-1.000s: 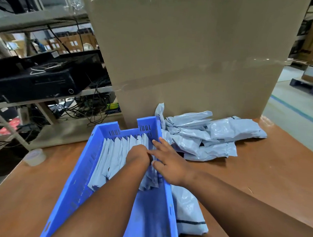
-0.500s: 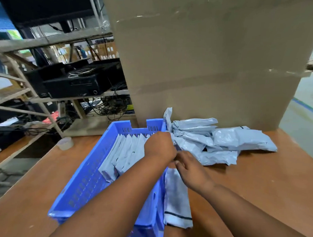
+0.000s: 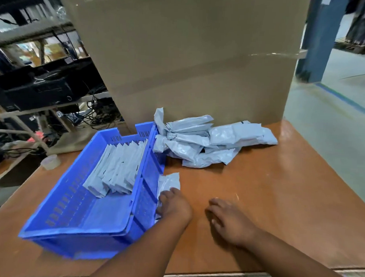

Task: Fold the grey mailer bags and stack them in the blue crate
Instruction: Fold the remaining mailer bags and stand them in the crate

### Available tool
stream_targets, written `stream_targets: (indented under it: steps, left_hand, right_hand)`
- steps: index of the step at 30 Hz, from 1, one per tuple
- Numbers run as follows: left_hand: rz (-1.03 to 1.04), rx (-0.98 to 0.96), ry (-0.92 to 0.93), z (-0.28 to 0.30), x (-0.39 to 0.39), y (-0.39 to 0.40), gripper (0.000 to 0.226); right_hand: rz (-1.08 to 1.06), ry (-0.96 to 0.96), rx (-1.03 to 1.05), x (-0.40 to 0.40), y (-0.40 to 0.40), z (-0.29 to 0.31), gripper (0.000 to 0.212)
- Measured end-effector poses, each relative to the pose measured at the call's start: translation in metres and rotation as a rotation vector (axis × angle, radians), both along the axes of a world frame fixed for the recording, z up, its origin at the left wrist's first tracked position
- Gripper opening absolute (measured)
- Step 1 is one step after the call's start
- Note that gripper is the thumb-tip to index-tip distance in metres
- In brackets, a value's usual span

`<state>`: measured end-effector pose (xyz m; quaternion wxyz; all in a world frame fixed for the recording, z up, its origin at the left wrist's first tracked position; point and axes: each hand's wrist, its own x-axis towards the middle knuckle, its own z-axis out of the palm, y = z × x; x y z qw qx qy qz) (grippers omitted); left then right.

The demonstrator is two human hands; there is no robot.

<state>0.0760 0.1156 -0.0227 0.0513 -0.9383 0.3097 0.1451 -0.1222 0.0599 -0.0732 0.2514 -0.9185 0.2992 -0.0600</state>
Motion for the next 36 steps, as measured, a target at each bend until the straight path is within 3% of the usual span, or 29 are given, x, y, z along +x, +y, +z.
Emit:
stream_targets:
  steps: [4, 7, 10, 14, 19, 22, 25, 27, 32, 36]
  left_hand:
    - [-0.196, -0.151, -0.065, -0.001, -0.010, 0.009, 0.061]
    - [-0.345, -0.323, 0.093, 0.004, -0.029, 0.005, 0.060]
    - [-0.542, -0.477, 0.324, 0.015, -0.054, -0.006, 0.059]
    - [-0.827, -0.346, 0.651, 0.037, -0.074, -0.026, 0.044]
    - [-0.776, -0.280, 0.854, 0.047, -0.068, -0.048, 0.033]
    - [-0.784, -0.271, 0.667, 0.040, -0.058, -0.053, 0.032]
    - [-0.870, -0.167, 0.276, 0.018, -0.053, -0.051, 0.041]
    - [-0.822, -0.238, 0.084, 0.004, -0.055, -0.044, 0.045]
    - [-0.802, -0.261, 0.066, -0.035, -0.070, -0.013, 0.072]
    - [-0.769, -0.233, -0.068, -0.041, -0.067, -0.008, 0.073]
  right_hand:
    - [0.023, -0.015, -0.072, -0.028, 0.014, -0.001, 0.056]
    - [-0.055, -0.087, -0.057, -0.051, 0.011, 0.002, 0.062]
    - [-0.192, -0.166, -0.212, -0.084, 0.003, 0.008, 0.073]
    - [-0.245, -0.153, -0.386, -0.123, -0.012, 0.039, 0.085]
    - [-0.188, -0.054, -0.246, -0.137, -0.040, 0.061, 0.051]
    - [-0.191, -0.055, -0.180, -0.133, -0.045, 0.055, 0.043]
    - [-0.220, 0.060, -0.188, -0.124, -0.047, 0.040, 0.051]
    - [-0.274, 0.138, -0.180, -0.118, -0.048, 0.036, 0.059]
    - [-0.236, 0.298, -0.111, -0.116, -0.044, 0.022, 0.063]
    - [-0.311, 0.350, -0.120, -0.117, -0.043, 0.016, 0.072]
